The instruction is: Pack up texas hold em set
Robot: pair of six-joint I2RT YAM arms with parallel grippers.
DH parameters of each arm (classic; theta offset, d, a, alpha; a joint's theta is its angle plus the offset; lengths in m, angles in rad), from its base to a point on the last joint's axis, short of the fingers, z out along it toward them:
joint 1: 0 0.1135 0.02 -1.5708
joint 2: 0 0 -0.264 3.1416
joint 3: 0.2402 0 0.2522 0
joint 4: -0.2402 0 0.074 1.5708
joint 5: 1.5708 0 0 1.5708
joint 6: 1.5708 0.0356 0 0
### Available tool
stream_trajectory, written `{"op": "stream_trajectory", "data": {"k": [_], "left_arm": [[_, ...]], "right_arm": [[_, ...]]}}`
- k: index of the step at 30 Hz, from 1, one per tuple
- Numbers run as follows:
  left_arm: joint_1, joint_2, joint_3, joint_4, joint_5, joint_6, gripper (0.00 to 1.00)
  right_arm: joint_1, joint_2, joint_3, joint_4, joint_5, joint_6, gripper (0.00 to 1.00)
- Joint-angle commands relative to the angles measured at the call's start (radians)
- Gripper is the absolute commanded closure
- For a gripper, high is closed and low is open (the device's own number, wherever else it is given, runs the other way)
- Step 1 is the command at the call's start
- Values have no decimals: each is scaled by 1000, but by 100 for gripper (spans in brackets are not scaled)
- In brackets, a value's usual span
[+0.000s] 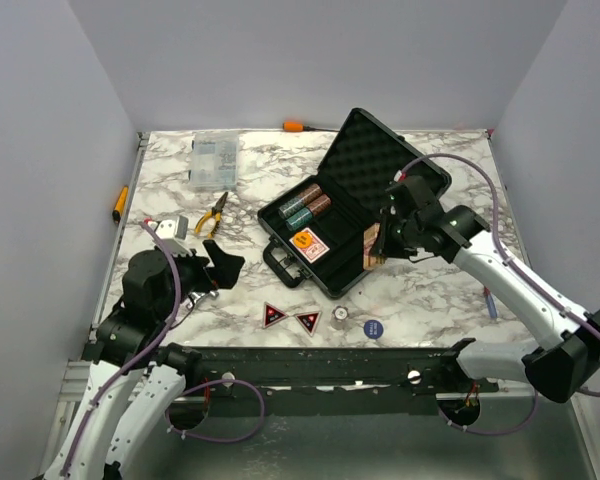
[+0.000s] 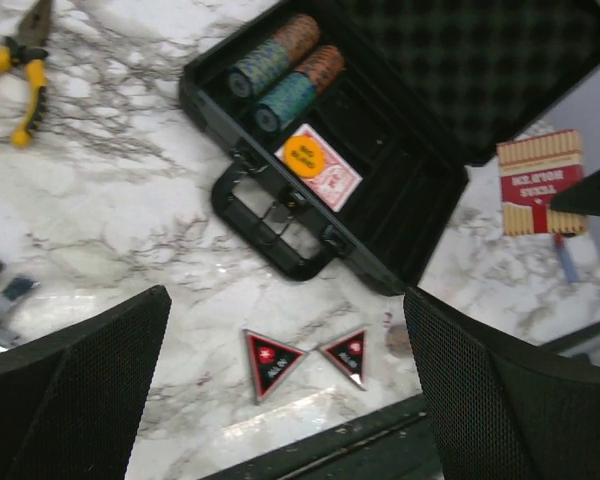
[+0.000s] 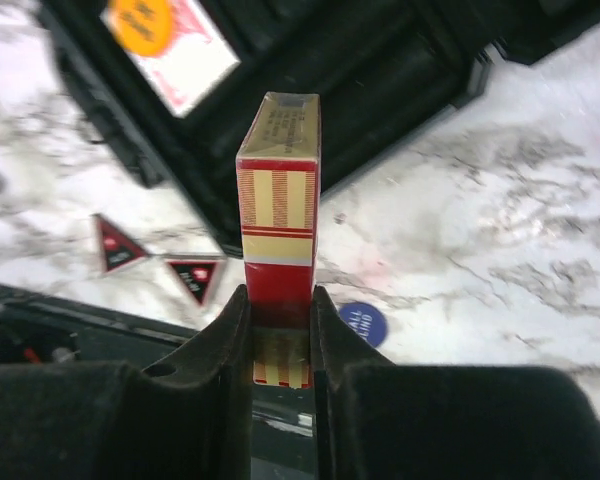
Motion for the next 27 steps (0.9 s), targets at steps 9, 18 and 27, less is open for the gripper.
{"op": "stream_trajectory", "data": {"k": [9,18,27], "left_arm": [[0,273,212,121,363,-304,2],[-148,456,330,235,325,-333,1],[-287,604,448,262,208,-277,2]], "right_arm": [[-5,-72,138,221,-305,-93,99],[-5,-28,203,304,-491,-97,99],[-4,9,261,273,-591,-116,99]]}}
